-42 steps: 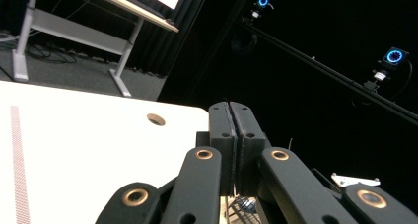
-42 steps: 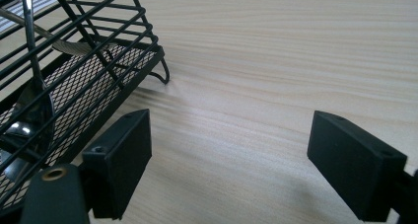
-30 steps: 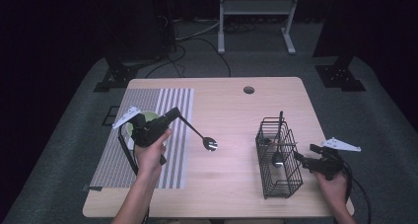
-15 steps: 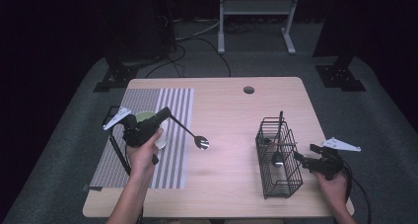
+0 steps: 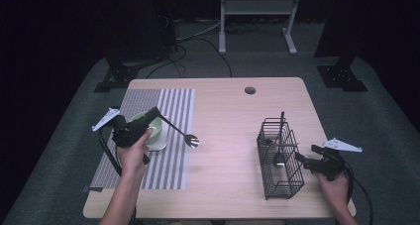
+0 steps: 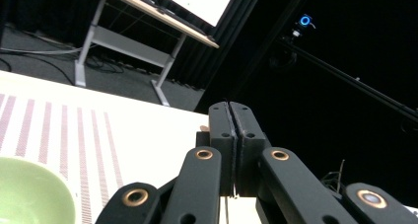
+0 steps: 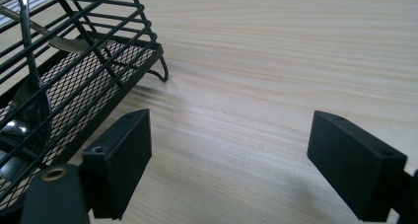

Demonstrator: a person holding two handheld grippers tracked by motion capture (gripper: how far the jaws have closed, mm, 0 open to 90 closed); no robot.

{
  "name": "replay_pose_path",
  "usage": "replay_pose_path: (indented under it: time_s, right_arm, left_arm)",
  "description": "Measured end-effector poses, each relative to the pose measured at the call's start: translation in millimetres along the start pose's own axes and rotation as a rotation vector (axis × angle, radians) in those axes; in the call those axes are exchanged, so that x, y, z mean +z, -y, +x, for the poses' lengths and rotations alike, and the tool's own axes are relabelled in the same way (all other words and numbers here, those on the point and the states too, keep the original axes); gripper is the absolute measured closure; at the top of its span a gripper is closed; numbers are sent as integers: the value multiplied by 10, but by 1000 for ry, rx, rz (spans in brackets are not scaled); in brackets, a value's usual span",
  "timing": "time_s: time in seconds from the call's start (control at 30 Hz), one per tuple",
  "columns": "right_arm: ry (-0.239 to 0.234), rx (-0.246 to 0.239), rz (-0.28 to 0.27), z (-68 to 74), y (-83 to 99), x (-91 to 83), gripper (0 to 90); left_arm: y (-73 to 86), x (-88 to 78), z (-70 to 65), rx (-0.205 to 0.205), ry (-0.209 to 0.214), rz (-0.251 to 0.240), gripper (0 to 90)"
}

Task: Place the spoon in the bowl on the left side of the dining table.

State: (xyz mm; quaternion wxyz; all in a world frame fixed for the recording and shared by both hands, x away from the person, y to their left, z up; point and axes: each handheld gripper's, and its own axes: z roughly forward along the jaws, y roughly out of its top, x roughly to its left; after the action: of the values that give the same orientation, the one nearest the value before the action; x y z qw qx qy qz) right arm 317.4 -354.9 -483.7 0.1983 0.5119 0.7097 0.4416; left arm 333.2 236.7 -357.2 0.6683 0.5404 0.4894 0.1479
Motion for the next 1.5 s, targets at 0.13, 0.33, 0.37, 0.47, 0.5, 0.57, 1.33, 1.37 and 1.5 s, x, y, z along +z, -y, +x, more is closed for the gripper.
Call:
replay_pose_path:
  time_s: [0.13, 0.33, 0.37, 0.47, 0.5, 0.57, 1.33, 1.37, 1.5]
  right_arm:
    - [1, 0, 0, 0, 0, 0, 160]
    - [1, 0, 1, 1, 0, 1, 160]
    - [2, -1, 1, 0, -1, 1, 160]
    - [4, -1, 3, 3, -1, 3, 160]
    - [4, -2, 3, 4, -1, 3, 161]
    - [4, -2, 3, 4, -1, 3, 160]
    - [13, -8, 11, 11, -4, 12, 160]
    - [13, -8, 11, 10, -4, 12, 160]
    - [14, -8, 13, 12, -5, 13, 160]
  left_arm:
    - [-15, -39, 57, -4, -17, -5, 894]
    - [-51, -93, 127, -5, -40, -15, 893]
    - [-53, -100, 138, -6, -44, -19, 894]
    - [-58, -126, 164, 0, -59, -18, 893]
    - [-60, -133, 171, 2, -61, -18, 893]
    - [-67, -144, 186, 2, -67, -22, 893]
    - [-213, -317, 418, -3, -141, -52, 894]
    - [-222, -323, 432, -7, -143, -56, 894]
    - [-266, -343, 469, -12, -154, -67, 894]
